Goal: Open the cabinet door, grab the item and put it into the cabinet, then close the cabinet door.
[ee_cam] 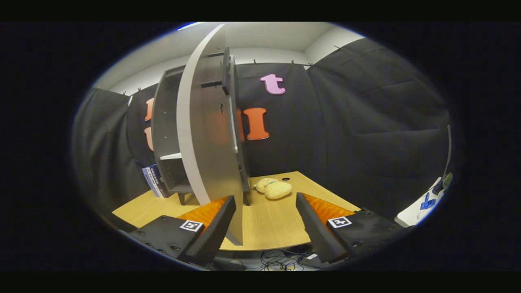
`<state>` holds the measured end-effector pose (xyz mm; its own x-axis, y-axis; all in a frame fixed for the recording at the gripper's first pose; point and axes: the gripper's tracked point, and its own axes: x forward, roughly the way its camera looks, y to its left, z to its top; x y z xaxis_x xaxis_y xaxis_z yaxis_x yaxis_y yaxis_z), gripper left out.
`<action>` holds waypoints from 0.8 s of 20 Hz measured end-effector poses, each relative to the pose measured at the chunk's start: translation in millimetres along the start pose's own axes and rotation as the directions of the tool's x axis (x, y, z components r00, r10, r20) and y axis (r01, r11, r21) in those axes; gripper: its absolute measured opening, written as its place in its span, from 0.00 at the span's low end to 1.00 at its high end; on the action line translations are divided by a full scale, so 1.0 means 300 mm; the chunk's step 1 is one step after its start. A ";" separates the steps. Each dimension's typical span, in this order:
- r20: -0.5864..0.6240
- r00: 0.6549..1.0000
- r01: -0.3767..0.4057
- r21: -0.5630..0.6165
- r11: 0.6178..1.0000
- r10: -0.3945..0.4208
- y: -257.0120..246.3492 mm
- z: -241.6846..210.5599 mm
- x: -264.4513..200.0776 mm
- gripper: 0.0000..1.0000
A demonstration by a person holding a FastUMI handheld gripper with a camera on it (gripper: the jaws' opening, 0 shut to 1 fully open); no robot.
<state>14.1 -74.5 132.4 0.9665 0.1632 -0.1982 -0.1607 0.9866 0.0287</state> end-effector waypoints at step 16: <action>-0.006 0.998 -0.066 0.024 0.998 0.066 0.388 -0.055 0.018 0.97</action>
<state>-2.7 41.1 118.4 0.9525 0.2277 -0.2022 -0.2190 0.9736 0.0649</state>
